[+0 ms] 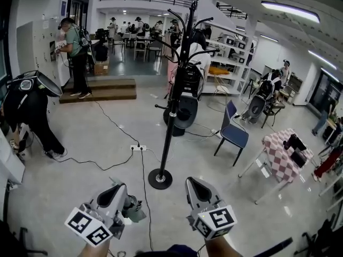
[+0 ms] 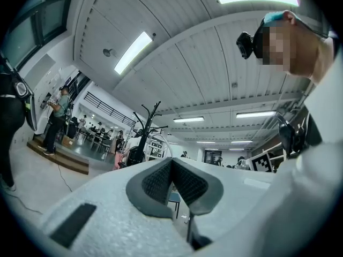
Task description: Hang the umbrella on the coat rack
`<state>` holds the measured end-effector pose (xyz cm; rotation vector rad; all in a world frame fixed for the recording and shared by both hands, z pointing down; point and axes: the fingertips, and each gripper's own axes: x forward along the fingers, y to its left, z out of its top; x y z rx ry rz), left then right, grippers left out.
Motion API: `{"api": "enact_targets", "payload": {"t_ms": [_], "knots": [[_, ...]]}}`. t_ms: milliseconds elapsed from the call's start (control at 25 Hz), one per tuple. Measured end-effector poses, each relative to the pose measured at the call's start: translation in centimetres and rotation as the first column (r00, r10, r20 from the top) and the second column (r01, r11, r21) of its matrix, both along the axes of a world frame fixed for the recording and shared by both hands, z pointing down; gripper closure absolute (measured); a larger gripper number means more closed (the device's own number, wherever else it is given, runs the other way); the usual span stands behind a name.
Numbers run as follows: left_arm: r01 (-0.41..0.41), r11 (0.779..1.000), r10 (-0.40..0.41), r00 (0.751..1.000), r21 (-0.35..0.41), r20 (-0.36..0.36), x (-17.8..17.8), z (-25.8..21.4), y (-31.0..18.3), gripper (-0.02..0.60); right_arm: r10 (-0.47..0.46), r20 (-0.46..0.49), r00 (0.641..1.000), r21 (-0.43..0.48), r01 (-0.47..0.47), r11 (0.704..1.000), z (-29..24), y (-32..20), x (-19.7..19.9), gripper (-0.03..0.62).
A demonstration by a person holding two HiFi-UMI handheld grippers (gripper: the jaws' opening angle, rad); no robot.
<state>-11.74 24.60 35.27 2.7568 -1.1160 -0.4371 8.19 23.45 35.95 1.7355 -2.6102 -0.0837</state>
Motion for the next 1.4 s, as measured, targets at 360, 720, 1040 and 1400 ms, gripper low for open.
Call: {"api": "enact_targets", "payload": {"t_ms": [360, 720, 1040, 1400], "knots": [[0.002, 1.0, -0.002, 1.0, -0.003, -0.005, -2.1, 0.4, -3.2, 0.572, -0.011, 0.0, 1.0, 0.008, 0.011, 1.0, 0.4, -3.5, -1.8, 0.588], [0.031, 0.999, -0.031, 0.999, -0.01, -0.006, -1.6, 0.2, -8.3, 0.572, -0.044, 0.014, 0.999, 0.037, 0.043, 0.998, -0.2, -10.0, -1.6, 0.588], [0.054, 0.999, -0.054, 0.999, -0.007, 0.0, -0.4, -0.5, -14.0, 0.572, -0.092, 0.023, 0.995, 0.055, 0.091, 0.994, -1.3, -16.2, -0.7, 0.588], [0.067, 0.998, -0.067, 0.998, -0.008, 0.009, 2.9, -1.5, -19.5, 0.572, -0.12, 0.048, 0.992, 0.061, 0.117, 0.991, -1.8, -22.0, 2.5, 0.588]]}}
